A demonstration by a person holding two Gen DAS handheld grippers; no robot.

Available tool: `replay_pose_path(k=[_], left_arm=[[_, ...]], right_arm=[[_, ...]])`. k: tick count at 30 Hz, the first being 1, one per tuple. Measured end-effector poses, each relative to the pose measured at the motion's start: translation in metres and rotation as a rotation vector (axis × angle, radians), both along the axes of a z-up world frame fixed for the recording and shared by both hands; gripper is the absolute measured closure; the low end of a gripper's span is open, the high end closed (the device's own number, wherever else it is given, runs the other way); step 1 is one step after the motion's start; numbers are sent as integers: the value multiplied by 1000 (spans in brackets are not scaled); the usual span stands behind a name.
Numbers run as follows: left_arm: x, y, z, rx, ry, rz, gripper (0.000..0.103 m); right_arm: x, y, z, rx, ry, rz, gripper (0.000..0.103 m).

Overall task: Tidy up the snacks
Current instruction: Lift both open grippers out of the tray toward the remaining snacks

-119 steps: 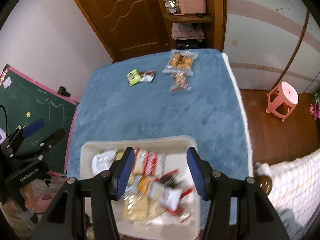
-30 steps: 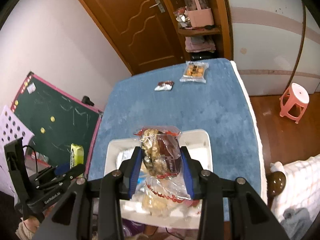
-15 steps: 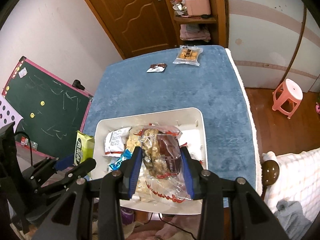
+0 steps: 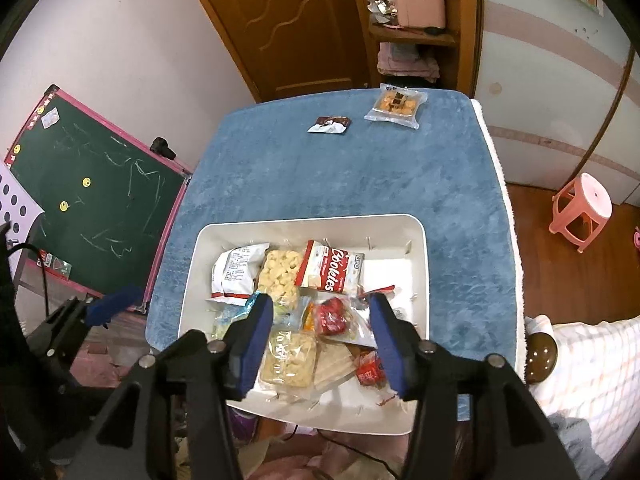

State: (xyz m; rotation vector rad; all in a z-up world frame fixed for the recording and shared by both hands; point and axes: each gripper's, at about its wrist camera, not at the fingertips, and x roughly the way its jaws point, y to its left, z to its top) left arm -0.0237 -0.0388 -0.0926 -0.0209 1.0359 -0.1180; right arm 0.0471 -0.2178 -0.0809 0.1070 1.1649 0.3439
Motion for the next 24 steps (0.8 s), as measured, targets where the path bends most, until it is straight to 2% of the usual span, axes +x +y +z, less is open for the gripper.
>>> replay_pose_path(k=[24], left_arm=[[4,-1,-4,7,16,3,18]], right_arm=[[11,-7,-12,15,57,-34,52]])
